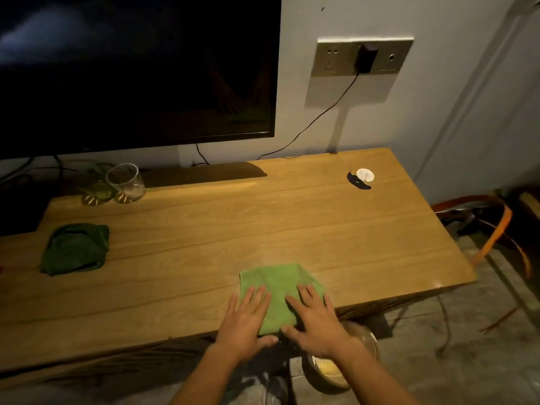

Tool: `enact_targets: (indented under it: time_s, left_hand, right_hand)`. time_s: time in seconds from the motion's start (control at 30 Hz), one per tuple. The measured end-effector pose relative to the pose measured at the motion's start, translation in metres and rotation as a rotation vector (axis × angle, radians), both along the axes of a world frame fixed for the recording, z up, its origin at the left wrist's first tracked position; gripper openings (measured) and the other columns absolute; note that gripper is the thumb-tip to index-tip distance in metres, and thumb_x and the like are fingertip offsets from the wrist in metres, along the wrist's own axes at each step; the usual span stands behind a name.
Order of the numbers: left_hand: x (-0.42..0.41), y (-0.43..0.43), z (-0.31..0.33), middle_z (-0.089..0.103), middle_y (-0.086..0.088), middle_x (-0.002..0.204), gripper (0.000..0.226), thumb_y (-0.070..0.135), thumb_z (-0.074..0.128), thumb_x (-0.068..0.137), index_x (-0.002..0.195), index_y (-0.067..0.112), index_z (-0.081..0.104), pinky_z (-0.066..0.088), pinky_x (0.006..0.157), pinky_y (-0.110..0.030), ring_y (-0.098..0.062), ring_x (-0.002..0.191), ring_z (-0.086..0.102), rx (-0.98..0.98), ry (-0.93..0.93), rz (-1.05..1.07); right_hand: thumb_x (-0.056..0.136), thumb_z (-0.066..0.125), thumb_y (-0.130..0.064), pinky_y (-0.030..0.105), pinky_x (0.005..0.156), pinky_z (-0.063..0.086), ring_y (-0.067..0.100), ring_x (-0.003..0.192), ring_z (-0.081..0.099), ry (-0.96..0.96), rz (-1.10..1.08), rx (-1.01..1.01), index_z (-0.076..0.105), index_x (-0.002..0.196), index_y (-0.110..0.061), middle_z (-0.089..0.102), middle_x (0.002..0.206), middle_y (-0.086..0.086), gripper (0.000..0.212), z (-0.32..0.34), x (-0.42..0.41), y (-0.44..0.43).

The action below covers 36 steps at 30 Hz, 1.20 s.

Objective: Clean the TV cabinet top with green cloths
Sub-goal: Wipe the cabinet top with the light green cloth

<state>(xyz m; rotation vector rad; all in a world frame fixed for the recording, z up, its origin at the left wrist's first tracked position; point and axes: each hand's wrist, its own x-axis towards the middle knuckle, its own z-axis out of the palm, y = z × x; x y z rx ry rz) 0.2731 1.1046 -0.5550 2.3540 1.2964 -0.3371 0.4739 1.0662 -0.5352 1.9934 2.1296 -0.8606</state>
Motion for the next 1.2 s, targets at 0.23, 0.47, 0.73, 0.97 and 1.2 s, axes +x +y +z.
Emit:
enact_targets:
  time_s: [0.23, 0.47, 0.73, 0.97, 1.2]
  left_hand:
    - [0.035, 0.01, -0.008, 0.011, -0.002, 0.163, 0.065, 0.047, 0.0, 0.098, 0.155, 0.019, 0.012, -0.007, 0.119, -0.048, -0.02, 0.15, 0.001, 0.192, -0.048, 0.186]
    - [0.048, 0.012, -0.018, 0.014, -0.004, 0.161, 0.062, 0.045, 0.009, 0.099, 0.152, 0.017, 0.022, 0.007, 0.114, -0.053, -0.027, 0.148, 0.011, 0.162, 0.008, 0.265]
    - [0.053, -0.009, -0.015, 0.034, -0.009, 0.153, 0.067, 0.04, 0.0, 0.101, 0.142, 0.011, 0.045, 0.017, 0.111, -0.049, -0.023, 0.147, 0.02, 0.142, -0.001, 0.236]
    - [0.067, -0.003, -0.016, 0.037, -0.009, 0.152, 0.062, 0.038, 0.009, 0.101, 0.141, 0.011, 0.047, 0.018, 0.109, -0.046, -0.025, 0.144, 0.03, 0.199, -0.005, 0.338]
    - [0.07, 0.016, -0.036, 0.021, -0.004, 0.16, 0.062, 0.041, 0.038, 0.093, 0.15, 0.021, 0.029, 0.015, 0.113, -0.051, -0.025, 0.148, 0.017, 0.237, 0.01, 0.357]
  right_hand:
    - [0.104, 0.018, -0.046, 0.04, 0.12, -0.013, 0.024, 0.152, -0.004, -0.017, -0.159, 0.262, 0.025, 0.156, -0.023, 0.005, 0.166, 0.007, 0.057, -0.009, -0.007, 0.016]
    - [0.105, 0.02, -0.045, 0.043, 0.119, -0.009, 0.03, 0.15, -0.012, -0.063, -0.048, 0.229, 0.004, 0.157, -0.02, -0.012, 0.163, 0.012, 0.06, -0.036, -0.009, 0.015]
    - [0.089, 0.065, -0.044, 0.04, 0.114, 0.005, 0.029, 0.144, 0.018, -0.227, -0.102, 0.268, 0.045, 0.146, -0.016, 0.039, 0.152, 0.016, 0.067, -0.048, -0.014, -0.009]
    - [0.102, 0.024, -0.046, 0.043, 0.115, 0.009, 0.027, 0.147, 0.015, -0.16, -0.226, 0.274, 0.034, 0.151, -0.019, 0.027, 0.159, 0.015, 0.057, -0.055, -0.015, 0.006]
    - [0.098, 0.028, -0.047, 0.05, 0.117, 0.012, 0.028, 0.148, 0.017, -0.139, -0.336, 0.325, 0.032, 0.152, -0.027, 0.024, 0.161, 0.014, 0.057, -0.076, -0.02, 0.014]
